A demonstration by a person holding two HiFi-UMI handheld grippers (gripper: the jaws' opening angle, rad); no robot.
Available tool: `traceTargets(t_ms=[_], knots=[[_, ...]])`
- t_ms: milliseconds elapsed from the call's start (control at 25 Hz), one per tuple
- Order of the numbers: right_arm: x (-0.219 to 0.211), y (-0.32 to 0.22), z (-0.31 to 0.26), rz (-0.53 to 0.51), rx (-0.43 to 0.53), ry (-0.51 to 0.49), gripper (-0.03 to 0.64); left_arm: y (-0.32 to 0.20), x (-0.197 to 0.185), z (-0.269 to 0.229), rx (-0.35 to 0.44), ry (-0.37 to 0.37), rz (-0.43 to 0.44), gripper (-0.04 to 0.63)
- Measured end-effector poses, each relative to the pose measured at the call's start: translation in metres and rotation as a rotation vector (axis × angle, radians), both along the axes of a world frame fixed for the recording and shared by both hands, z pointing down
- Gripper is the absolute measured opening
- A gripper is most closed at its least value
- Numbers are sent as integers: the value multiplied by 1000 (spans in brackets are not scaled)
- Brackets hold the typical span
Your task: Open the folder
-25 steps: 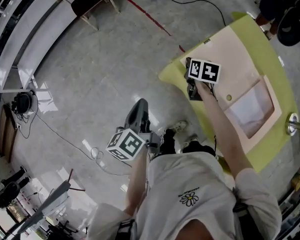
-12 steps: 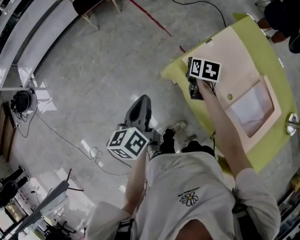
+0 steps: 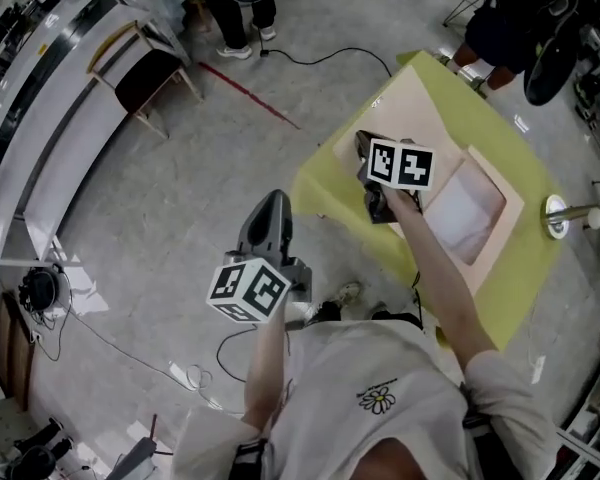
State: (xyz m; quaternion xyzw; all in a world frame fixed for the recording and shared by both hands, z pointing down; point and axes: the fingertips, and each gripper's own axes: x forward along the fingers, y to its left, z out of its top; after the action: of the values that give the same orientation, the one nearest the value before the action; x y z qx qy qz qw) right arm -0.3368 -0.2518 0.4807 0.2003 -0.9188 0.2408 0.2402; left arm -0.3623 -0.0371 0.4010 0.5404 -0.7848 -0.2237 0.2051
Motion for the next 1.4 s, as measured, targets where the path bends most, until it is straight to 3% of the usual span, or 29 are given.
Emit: traceTargets(t_ms=[240,360,520,720,880,1000,1120,1280,1400], knots=[[82,-35,-96,155,152,-165,11,-60,33,-58,60,-188,164,15],[152,-52,-142,250,282,-222,11,-103,77,-91,90,-310,265,15],[259,-68,-230,411,446,-255,11,-169,146,-171,148,-458,388,15],[371,-39,-266,628,600,-247,11,-198,229,-205,206,-575,529,15],[436,-9,-263,759,746,-135,11,-214,290,-196,217,-639,621,15],[465,18,-256,844,845,-50,11,-210,317,-186,221,-702,622,15],[480,35,-247,908,885,-23,11,-203,339,-182,246,-738,638,15],[483,44,-233,932,873,-8,11,-198,350,-175,248,-734,664,15],[477,43,-227,917,857,-11,11,-200,347,-170,225,-692,653,15]])
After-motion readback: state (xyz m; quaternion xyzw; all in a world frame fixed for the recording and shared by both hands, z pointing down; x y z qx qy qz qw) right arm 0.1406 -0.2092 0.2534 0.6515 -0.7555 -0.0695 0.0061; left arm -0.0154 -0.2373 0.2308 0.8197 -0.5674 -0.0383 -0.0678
